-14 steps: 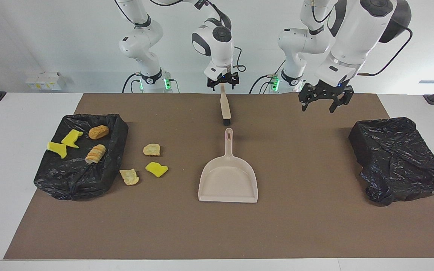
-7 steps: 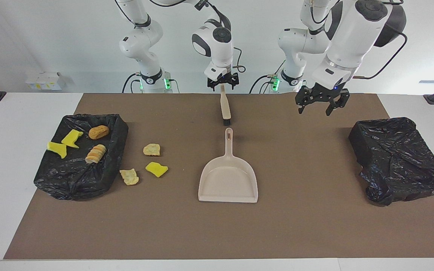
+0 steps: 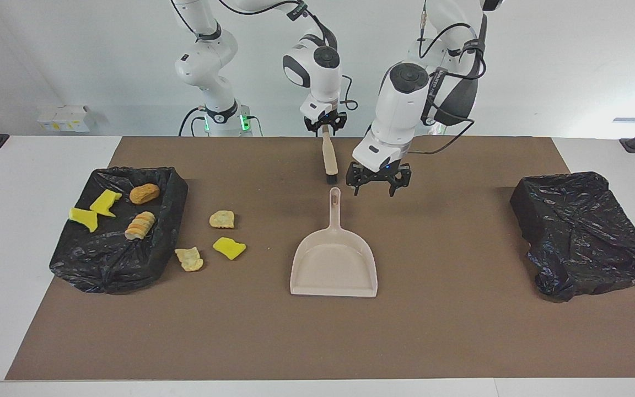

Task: Sweep and dump trash in bin
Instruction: 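Reach and grasp the dustpan handle with the left gripper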

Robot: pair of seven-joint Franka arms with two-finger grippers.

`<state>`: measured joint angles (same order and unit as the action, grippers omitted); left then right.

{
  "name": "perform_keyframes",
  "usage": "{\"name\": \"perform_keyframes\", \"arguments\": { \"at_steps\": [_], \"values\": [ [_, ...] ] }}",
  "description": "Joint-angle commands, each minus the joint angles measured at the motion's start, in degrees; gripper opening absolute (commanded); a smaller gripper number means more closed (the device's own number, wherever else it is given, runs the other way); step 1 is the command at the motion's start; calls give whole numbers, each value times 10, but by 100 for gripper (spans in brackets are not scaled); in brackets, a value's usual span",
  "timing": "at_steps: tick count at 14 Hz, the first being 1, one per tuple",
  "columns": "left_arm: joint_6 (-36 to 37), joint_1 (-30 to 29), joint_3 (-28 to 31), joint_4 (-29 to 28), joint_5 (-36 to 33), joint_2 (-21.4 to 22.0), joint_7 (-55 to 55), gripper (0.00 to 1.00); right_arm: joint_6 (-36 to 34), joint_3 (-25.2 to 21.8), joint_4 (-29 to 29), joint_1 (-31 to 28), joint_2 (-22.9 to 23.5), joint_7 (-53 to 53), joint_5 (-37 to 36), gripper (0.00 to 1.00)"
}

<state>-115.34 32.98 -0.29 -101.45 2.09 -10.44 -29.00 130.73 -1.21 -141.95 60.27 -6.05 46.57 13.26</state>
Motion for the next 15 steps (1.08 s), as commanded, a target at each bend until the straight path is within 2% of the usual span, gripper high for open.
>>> {"name": "perform_keyframes", "arguments": {
  "at_steps": [1, 6, 9, 12, 15],
  "values": [
    [-23, 37, 10, -3, -14, -12, -67, 100, 2, 1, 4, 0, -4, 4, 11, 61],
    [-71, 58, 9, -6, -23, -46, -84, 100, 0, 1, 5, -1, -5, 3, 11, 59],
    [-89, 60, 9, -12, -24, -60, -86, 100, 0, 0, 5, -1, -5, 0, 11, 52],
    [-117, 79, 10, -21, -24, -80, -108, 100, 0, 0, 5, -2, -5, -7, 11, 43],
    [-131, 95, 9, -35, -24, -87, -114, 100, -5, 0, 11, -5, -8, -18, 11, 27]
  ]
}}
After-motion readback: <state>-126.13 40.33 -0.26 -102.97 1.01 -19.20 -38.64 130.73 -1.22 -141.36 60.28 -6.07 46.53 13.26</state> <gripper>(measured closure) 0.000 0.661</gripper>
